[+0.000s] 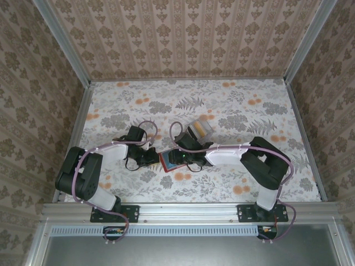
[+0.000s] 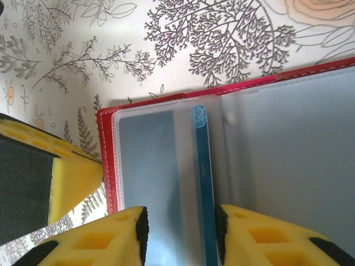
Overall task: Put the credit cards into the card holder
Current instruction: Insert the credit card into the card slot, then close the card holder at the center of the table.
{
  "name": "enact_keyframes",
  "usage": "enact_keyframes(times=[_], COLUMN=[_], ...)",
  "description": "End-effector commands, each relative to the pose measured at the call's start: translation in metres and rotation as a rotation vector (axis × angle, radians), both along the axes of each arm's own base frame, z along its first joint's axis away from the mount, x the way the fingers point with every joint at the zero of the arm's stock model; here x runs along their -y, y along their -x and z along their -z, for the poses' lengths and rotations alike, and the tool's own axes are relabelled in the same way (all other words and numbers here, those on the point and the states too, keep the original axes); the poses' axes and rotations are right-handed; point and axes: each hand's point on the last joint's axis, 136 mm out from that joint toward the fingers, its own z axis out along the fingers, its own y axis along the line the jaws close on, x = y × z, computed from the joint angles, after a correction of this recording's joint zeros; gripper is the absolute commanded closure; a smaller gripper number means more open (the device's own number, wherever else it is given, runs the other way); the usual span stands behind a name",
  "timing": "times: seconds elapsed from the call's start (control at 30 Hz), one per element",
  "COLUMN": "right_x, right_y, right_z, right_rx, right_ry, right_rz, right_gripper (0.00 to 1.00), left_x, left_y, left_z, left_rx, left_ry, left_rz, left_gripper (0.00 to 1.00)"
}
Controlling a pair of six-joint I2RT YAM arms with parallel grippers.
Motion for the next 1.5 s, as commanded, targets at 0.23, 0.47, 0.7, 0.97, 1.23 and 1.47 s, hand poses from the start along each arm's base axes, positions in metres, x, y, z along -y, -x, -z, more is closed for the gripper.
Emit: enact_keyframes(times=[0.23, 0.47, 0.7, 0.97, 1.23, 1.47], right_x=[0.035, 0.081, 0.115, 0.118, 0.111, 0.097], right_y=[-0.003, -0.020, -0.033, -0.038, -0.046, -0.044], right_z=[-0.032, -0.047, -0.042, -0.021, -0.007, -0.001], right_rx=[0.096, 0.163, 0.156, 0.111, 0.097, 0.075], right_ry=[0.146, 0.275, 0.302, 0.304, 0.301, 0.247], right_rz=[0.003, 0.062, 0.114, 0.114, 0.089, 0.052], right_gripper=[0.57, 0.55, 0.52, 0.55, 0.79, 0.98], left_x=[0.003, 0.005, 0.004, 0.005, 0.008, 0.015], left_y=[0.000, 0.002, 0.001, 0.001, 0.001, -0.008], left_z=[-0.007, -0.012, -0.014, -0.017, -0.017, -0.021], left_rx=[-0.007, -0.012, -0.006, -0.006, -0.015, -0.005], left_ry=[0.018, 0.039, 0.040, 0.046, 0.061, 0.098], left_rz=[0.003, 0.000, -0.007, -0.005, 0.002, -0.010], left_gripper=[0.78, 0.72, 0.70, 0.65, 0.57, 0.55])
